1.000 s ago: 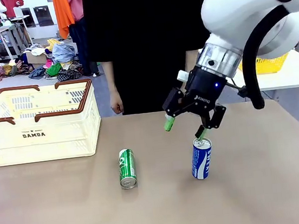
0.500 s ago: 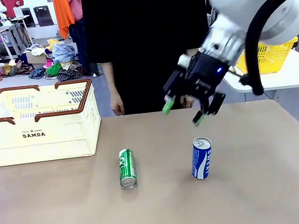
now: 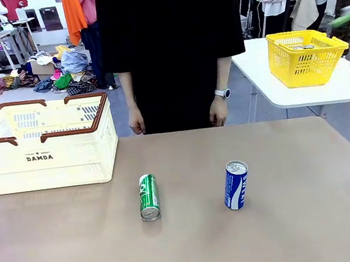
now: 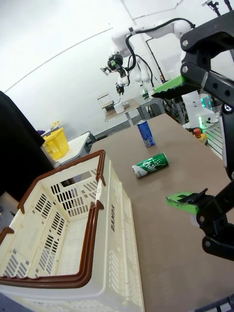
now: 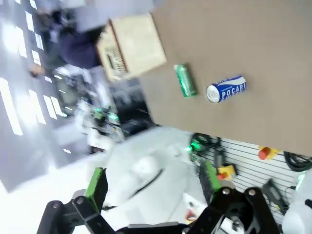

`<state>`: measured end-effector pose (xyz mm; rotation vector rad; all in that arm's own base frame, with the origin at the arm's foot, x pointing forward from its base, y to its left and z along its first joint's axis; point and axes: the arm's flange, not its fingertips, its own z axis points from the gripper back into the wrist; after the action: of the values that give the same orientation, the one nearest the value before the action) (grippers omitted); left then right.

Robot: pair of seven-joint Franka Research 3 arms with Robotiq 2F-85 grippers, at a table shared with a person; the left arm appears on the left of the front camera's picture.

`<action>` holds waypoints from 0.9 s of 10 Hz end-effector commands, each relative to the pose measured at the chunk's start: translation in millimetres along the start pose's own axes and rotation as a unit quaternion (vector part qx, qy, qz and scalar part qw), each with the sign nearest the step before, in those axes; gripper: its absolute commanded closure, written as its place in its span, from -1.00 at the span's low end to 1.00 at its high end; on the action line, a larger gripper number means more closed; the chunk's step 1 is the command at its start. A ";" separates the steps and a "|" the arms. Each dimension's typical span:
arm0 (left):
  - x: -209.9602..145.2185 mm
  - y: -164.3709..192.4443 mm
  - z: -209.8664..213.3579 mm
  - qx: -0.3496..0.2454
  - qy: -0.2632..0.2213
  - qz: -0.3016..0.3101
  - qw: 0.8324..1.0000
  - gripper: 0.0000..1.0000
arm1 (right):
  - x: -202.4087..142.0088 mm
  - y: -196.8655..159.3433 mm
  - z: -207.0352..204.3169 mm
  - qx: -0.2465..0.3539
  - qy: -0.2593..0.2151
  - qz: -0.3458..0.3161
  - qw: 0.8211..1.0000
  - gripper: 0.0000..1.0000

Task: Place the drinks into the Shopping basket.
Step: Pick up one drink and place it into the Shopping basket.

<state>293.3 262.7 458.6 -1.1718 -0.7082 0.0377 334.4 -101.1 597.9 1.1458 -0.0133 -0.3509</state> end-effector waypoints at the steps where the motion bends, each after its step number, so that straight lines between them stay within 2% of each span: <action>1: 0.9 -2.8 -0.3 -0.008 -0.006 -0.002 1.000 -1.00 | 9.6 -48.4 37.1 0.116 -0.009 -0.005 0.993 -1.00; 2: 0.9 -2.8 -0.3 -0.008 -0.006 -0.002 1.000 -1.00 | 9.3 -72.9 51.6 0.151 -0.003 -0.008 0.989 -1.00; 3: 0.9 -2.8 -0.3 -0.008 -0.006 -0.002 1.000 -1.00 | 9.9 -98.0 47.2 0.150 -0.021 -0.032 0.988 -1.00; 5: 0.9 -2.8 -0.3 -0.008 -0.006 -0.002 1.000 -1.00 | 17.6 -125.0 31.1 0.151 -0.060 -0.043 0.986 -1.00; 6: 0.9 -2.8 -0.3 -0.008 -0.006 -0.002 1.000 -1.00 | 5.0 -112.5 64.5 0.148 -0.033 -0.048 0.987 -1.00; 9: 0.9 -2.8 -0.3 -0.008 -0.006 -0.002 1.000 -1.00 | 5.0 -112.5 64.5 0.148 -0.033 -0.048 0.987 -1.00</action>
<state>293.3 262.6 458.8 -1.1719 -0.7084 0.0372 297.8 -199.9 517.3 1.4216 -0.0809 -0.4775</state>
